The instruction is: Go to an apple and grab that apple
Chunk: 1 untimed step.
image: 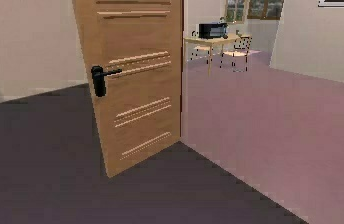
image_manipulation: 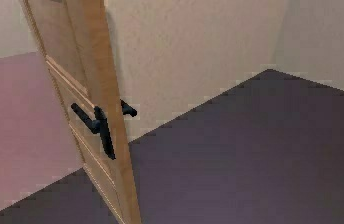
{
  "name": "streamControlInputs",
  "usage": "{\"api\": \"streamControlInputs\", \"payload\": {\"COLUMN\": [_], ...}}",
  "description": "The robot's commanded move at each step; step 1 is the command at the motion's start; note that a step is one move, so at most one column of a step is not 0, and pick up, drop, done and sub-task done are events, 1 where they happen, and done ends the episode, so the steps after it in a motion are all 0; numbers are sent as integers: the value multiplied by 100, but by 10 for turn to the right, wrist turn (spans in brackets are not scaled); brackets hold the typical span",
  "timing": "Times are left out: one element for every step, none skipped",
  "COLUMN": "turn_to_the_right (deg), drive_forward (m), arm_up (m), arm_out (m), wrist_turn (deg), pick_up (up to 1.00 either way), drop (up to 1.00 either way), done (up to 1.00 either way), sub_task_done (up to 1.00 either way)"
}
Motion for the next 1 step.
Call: {"api": "streamControlInputs", "payload": {"turn_to_the_right": [30], "drive_forward": [0], "arm_up": [0], "arm_out": [0], "wrist_turn": [0], "pick_up": [0], "drop": [0], "done": [0], "sub_task_done": [0]}}
